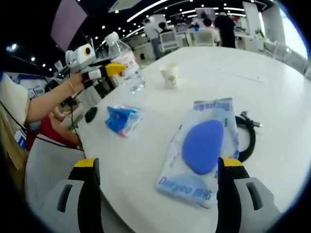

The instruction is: Arrange the tabletop items into an orderly group along one side of the table until the central work area is clear of visible clutter.

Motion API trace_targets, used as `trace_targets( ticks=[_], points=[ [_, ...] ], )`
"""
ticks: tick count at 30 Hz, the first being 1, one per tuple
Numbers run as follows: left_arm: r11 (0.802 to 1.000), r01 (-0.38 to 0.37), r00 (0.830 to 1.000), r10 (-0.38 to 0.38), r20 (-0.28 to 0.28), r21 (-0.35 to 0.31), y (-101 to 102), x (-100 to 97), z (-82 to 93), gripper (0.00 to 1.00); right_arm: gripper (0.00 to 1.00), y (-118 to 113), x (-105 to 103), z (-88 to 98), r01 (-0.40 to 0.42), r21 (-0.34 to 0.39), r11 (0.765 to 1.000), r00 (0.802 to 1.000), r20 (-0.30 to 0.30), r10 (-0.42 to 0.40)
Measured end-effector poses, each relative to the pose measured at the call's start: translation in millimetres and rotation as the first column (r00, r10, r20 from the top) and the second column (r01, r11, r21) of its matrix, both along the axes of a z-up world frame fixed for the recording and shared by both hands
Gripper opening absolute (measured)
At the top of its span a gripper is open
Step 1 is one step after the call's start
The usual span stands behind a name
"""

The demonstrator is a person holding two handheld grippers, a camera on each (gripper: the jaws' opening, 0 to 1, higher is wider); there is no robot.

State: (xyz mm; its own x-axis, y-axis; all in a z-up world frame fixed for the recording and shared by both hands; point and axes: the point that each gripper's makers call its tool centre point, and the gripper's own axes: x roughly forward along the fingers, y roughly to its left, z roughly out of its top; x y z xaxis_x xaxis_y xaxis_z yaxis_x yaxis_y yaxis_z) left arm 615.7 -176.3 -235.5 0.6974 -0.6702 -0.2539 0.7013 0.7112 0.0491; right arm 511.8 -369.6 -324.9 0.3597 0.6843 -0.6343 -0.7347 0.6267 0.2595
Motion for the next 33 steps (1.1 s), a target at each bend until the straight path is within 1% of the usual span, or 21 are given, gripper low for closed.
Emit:
trace_targets(
  ticks=[4,5,6,10,13,18,20,22,25,27,33],
  points=[
    [1.000,0.011,1.000,-0.010,-0.015,0.016,11,8.3,-7.0,0.40,1.00,-2,3,1.0,0.021,0.008,1.000,1.000,-0.002,-0.021],
    [1.000,0.012,1.000,-0.012,-0.016,0.022,13,10.5,-8.3,0.40,1.00,-2,5,2.8,0.030,0.007,1.000,0.999,0.019,-0.030],
    [1.000,0.011,1.000,-0.010,-0.020,0.023,17,14.2,-10.0,0.40,1.00,-2,5,4.0,0.030,0.011,0.999,0.999,0.024,-0.030],
    [1.000,0.007,0.999,-0.006,-0.033,0.017,26,26.0,-14.1,0.40,1.00,3,6,6.0,0.031,0.044,0.999,0.999,0.017,-0.031],
    [1.000,0.005,1.000,-0.005,-0.024,0.021,33,37.9,-17.4,0.40,1.00,6,4,3.2,0.017,0.037,0.999,1.000,0.015,-0.018],
    [1.000,-0.003,1.000,0.003,-0.018,-0.001,44,59.4,-21.7,0.40,1.00,4,4,-4.7,0.008,0.017,1.000,1.000,0.002,-0.008],
    [1.000,0.001,1.000,-0.001,-0.015,-0.005,46,65.6,-23.6,0.40,1.00,2,5,-6.3,0.020,0.016,1.000,1.000,0.001,-0.020],
    [1.000,-0.006,1.000,0.005,-0.018,-0.020,49,73.8,-26.2,0.40,1.00,1,10,-4.9,0.038,0.028,0.999,0.999,0.014,-0.038],
    [1.000,-0.003,1.000,0.003,-0.020,-0.021,52,83.6,-31.1,0.40,1.00,-1,15,-2.3,0.073,0.070,0.995,0.997,0.003,-0.073],
    [1.000,-0.001,1.000,0.000,-0.021,-0.016,55,89.0,-34.4,0.40,1.00,-3,16,-2.5,0.088,0.079,0.993,0.996,-0.001,-0.088],
    [1.000,-0.014,1.000,0.014,-0.020,-0.008,70,110.0,-45.1,0.40,1.00,-8,15,-11.3,0.105,0.053,0.993,0.994,-0.020,-0.104]
  ],
)
